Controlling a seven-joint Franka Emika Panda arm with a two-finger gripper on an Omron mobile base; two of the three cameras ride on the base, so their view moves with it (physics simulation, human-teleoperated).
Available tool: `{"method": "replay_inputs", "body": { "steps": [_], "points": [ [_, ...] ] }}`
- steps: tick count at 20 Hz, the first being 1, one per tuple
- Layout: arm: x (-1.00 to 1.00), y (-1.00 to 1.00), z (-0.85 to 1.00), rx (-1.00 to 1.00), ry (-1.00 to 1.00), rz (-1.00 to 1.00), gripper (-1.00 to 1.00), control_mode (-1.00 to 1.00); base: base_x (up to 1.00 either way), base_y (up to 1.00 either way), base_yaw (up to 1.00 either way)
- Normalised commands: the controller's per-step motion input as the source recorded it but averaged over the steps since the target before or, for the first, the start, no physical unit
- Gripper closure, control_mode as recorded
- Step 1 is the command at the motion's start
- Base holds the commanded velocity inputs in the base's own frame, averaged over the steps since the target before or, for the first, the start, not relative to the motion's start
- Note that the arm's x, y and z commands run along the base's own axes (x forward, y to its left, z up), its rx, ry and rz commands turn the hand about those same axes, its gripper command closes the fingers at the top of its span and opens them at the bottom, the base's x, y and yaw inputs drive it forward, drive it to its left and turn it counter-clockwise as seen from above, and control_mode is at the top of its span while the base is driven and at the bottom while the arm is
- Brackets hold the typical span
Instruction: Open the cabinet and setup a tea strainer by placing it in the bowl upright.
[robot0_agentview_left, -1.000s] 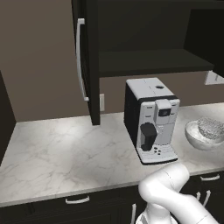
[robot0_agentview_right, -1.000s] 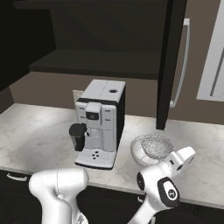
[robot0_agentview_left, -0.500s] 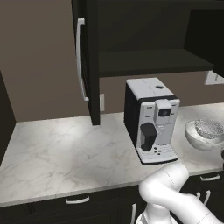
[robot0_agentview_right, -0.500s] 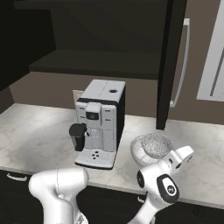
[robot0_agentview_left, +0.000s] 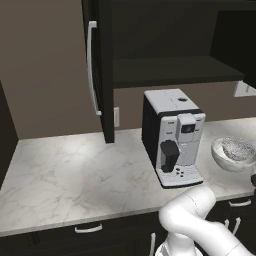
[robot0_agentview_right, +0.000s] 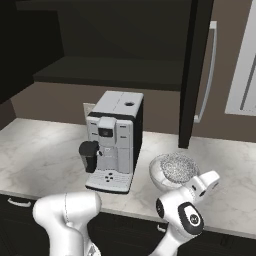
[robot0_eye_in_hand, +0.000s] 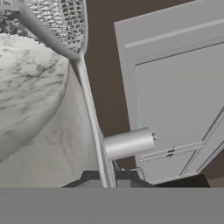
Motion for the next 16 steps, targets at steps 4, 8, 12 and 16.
{"method": "replay_inputs", "body": {
  "steps": [4,8,12,16],
  "points": [
    [0.00,0.12,-0.11,-0.01,0.00,0.00,1.00,-1.00,0.00,0.00,0.00],
    [0.00,0.20,-0.06,-0.03,-0.03,0.00,1.00,-1.00,0.00,0.00,0.00],
    [0.00,0.24,-0.05,-0.06,-0.10,0.00,1.00,-1.00,0.00,0.00,0.00],
    [0.00,0.25,-0.02,-0.09,-0.15,0.00,1.00,-1.00,0.00,0.00,0.00]
  ]
}}
